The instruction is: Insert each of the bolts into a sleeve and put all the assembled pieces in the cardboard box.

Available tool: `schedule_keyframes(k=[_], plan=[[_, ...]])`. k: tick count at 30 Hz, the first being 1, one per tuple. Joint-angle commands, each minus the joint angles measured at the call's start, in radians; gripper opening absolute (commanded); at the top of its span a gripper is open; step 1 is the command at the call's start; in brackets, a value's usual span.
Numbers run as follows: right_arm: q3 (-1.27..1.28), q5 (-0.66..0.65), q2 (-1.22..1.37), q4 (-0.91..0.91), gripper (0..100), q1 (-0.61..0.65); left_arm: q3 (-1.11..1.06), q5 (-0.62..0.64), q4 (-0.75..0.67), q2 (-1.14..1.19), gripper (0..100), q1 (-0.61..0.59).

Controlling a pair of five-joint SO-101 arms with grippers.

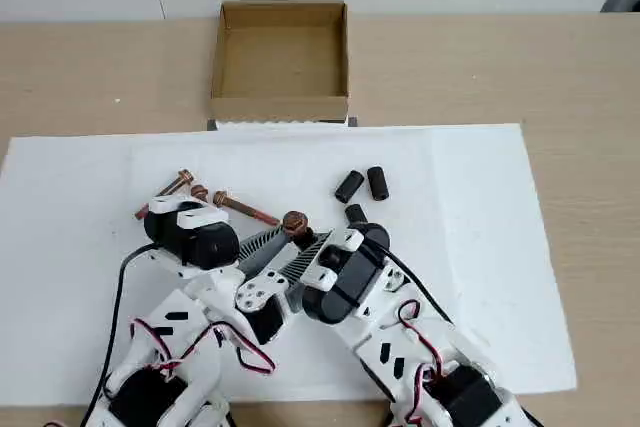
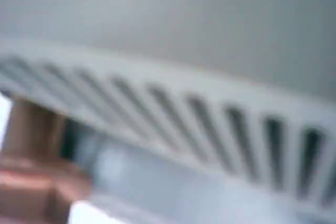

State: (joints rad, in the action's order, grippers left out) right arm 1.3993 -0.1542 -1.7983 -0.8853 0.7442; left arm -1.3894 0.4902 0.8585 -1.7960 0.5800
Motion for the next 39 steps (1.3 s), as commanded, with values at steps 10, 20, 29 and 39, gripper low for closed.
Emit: schedule_keyframes(k=[10,20,29,39], plan=[[-0.015,-0.011,-0.012,0.033,0.3,0.004,0.045,-0.078,0.000,0.006,17,-0.068],[-0.015,-0.008,-0.010,0.025,0.3,-0.073,0.196,-0.080,0.071,0.006,4,-0.133],[-0.025,0.121,0.001,-0.099,0.3,-0.186,0.176,-0.276,0.112,0.006,0,-0.399],[-0.295,0.218,0.294,-0.125,0.3,-0.188,-0.004,-0.293,0.233,0.002,0,-0.509]])
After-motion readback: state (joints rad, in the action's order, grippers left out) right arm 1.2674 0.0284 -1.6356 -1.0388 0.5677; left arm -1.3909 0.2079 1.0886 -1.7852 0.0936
